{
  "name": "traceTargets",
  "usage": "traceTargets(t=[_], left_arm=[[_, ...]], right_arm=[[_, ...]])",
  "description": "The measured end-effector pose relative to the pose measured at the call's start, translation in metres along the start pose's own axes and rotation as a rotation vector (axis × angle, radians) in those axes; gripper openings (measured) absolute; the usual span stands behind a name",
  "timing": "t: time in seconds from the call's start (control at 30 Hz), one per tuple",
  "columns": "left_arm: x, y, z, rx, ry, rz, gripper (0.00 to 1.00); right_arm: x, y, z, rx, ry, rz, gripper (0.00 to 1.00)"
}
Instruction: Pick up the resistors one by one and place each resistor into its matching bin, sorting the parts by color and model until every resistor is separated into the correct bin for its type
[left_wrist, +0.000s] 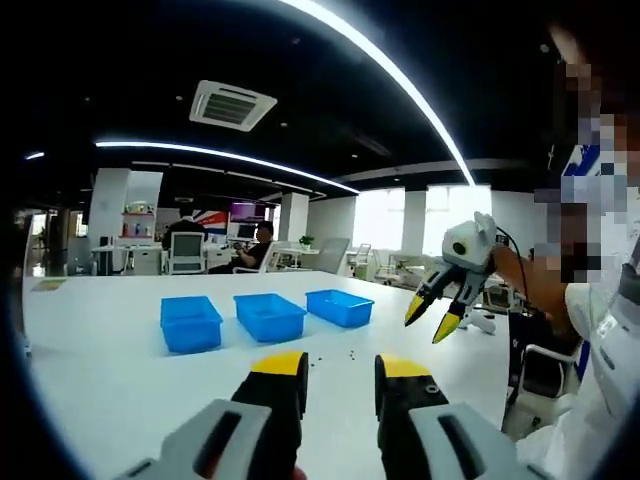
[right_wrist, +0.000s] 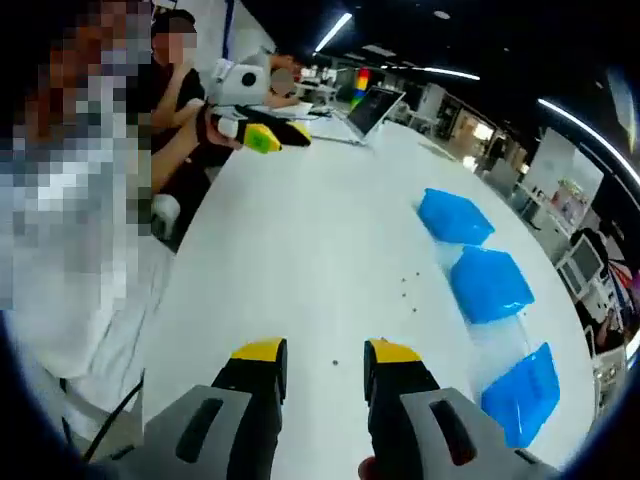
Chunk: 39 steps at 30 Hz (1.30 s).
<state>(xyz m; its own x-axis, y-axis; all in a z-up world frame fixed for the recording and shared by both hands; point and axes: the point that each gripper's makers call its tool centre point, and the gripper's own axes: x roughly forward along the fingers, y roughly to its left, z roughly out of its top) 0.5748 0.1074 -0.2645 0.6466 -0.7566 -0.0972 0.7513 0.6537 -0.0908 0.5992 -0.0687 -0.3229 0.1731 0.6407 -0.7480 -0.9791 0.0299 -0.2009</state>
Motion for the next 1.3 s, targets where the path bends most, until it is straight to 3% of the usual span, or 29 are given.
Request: traceTargets(t=[0.23, 0.33, 0.4, 0.57, 0.97, 1.13, 1.3], left_arm=[[0.000, -0.003, -0.001, 0.004, 0.004, -0.010, 0.29], [-0.001, -0.003, -0.001, 0.004, 0.003, -0.009, 0.29], [-0.001, -0.002, -0.001, 0.003, 0.002, -0.008, 0.29], [-0.001, -0.003, -0.002, 0.005, 0.007, -0.014, 0.29], [-0.001, 0.001, -0.001, 0.000, 0.001, -0.004, 0.28], [0.000, 0.003, -0.002, -0.005, 0.003, -0.002, 0.27], [-0.001, 0.000, -0.001, 0.003, 0.003, -0.008, 0.27]], right_arm=[[0.031, -0.008, -0.029, -0.080, 0.209, 0.103, 0.28], [0.039, -0.010, -0.037, -0.119, 0.268, 0.143, 0.27], [0.043, -0.014, -0.039, -0.172, 0.297, 0.158, 0.19], [0.051, -0.013, -0.041, -0.180, 0.329, 0.225, 0.17], [0.066, -0.011, -0.049, -0.229, 0.365, 0.301, 0.16], [0.068, -0.011, -0.051, -0.208, 0.409, 0.326, 0.14], [0.072, -0.016, -0.051, -0.217, 0.455, 0.323, 0.05]])
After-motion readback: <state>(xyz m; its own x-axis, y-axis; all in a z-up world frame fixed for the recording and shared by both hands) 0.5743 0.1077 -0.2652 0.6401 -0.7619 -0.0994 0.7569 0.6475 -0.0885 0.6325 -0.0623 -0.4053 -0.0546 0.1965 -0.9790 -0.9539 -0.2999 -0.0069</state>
